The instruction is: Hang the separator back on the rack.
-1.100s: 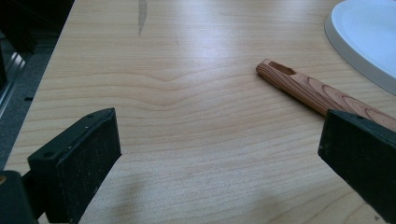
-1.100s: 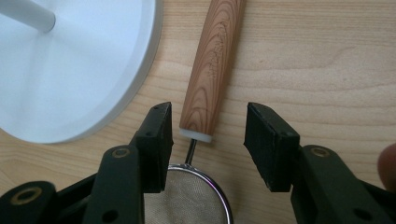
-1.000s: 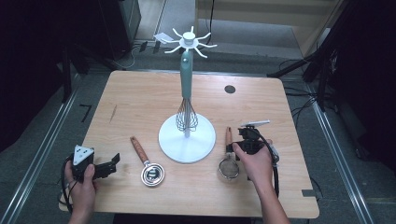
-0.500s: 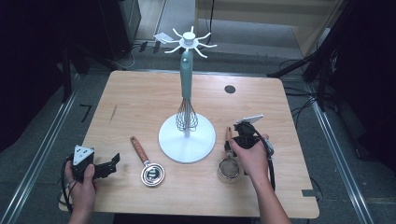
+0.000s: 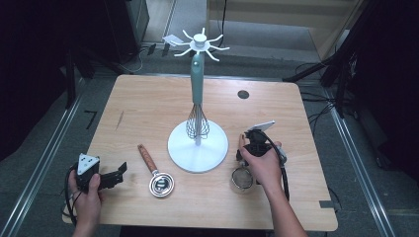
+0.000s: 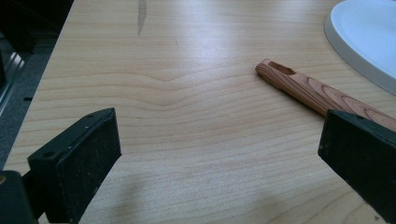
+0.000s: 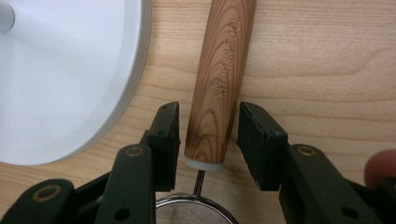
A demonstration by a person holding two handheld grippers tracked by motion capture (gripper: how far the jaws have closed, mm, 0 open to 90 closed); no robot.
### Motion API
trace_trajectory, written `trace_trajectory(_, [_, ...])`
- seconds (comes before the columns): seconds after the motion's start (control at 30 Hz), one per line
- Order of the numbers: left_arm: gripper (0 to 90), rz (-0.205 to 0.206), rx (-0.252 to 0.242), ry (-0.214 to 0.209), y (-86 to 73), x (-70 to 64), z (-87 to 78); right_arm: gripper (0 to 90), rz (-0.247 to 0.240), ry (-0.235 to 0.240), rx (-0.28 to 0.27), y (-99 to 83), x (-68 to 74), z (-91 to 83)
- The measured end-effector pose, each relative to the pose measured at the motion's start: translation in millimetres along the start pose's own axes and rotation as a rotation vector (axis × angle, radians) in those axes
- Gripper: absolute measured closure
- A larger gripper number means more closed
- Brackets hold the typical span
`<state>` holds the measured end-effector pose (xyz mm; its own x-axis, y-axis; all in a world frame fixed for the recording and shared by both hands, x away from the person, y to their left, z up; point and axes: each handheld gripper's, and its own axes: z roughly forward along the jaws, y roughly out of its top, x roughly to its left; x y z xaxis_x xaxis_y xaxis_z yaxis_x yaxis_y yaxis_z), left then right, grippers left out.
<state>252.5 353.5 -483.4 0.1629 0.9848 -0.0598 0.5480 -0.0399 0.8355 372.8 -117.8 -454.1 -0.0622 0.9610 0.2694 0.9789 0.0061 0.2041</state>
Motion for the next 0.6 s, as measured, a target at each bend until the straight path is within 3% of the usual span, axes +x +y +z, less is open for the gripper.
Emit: trace_trajectory(0.6, [0.0,-0.001,0.0,0.0,0.0,-0.1,-0.1,63.8,0.0,-0.022,0.021,1.0,2.4,5.7])
